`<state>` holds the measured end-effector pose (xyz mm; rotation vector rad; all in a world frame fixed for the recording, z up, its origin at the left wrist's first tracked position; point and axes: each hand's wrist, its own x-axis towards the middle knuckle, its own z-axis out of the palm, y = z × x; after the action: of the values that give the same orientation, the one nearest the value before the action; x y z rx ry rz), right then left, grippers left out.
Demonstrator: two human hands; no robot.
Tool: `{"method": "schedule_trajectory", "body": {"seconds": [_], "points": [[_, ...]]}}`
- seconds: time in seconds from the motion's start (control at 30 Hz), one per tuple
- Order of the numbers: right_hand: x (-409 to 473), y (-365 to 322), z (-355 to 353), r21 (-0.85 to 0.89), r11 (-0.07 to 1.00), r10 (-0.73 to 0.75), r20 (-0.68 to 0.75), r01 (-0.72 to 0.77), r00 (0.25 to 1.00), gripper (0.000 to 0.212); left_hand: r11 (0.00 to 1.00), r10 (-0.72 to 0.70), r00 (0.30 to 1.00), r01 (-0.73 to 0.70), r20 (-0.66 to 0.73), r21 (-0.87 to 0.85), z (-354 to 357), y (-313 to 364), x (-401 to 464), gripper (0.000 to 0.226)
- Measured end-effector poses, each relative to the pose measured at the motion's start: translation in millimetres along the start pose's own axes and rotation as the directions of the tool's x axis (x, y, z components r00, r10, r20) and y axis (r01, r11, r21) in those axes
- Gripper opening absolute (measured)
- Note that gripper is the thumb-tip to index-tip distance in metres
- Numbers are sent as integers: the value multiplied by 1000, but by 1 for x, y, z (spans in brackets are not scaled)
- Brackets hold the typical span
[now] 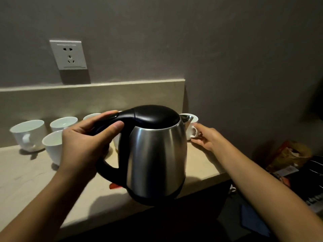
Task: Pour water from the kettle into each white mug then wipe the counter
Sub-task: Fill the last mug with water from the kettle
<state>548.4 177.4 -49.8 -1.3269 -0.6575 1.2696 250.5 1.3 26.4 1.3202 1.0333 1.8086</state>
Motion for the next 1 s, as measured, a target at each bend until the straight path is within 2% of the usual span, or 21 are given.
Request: {"method": "schedule_trajectory", "body": {"seconds": [0.07, 0.17, 0.33, 0.47, 0.53, 0.6, 0.67, 0.77, 1.0], "points": [[0, 3, -2, -19, 1000, 10, 35, -10, 999, 14, 999, 6, 999, -4, -38, 37, 4, 2, -9, 48], [-2, 9, 0, -78, 997, -16, 76, 22, 997, 17, 999, 14, 997, -10, -82, 49, 13, 6, -19, 50], [-5, 1, -16, -79, 996, -24, 166, 38, 986, 17, 986, 74, 992, -58, -103, 155, 23, 14, -23, 38], [-13, -9, -36, -252, 968, 80, 317, 3, 945, 19, 967, 133, 987, -108, -95, 233, 21, 23, -23, 39], [-19, -12, -42, -342, 939, 175, 351, -48, 920, 17, 941, 146, 987, -119, -63, 317, 19, 32, -18, 35], [-22, -13, -43, -415, 909, 233, 430, -39, 872, 21, 903, 157, 987, -134, -25, 408, 18, 41, -14, 31], [-23, -10, -40, -424, 905, 240, 525, 7, 816, 32, 874, 142, 989, -144, 39, 465, 20, 51, -8, 31], [-28, -2, -32, -417, 908, 249, 615, 42, 748, 37, 815, 85, 990, -133, 110, 564, 24, 62, -3, 32], [-31, 15, -17, -422, 904, 263, 678, 71, 686, 40, 679, -43, 976, -129, 215, 723, 29, 85, 8, 36]]}}
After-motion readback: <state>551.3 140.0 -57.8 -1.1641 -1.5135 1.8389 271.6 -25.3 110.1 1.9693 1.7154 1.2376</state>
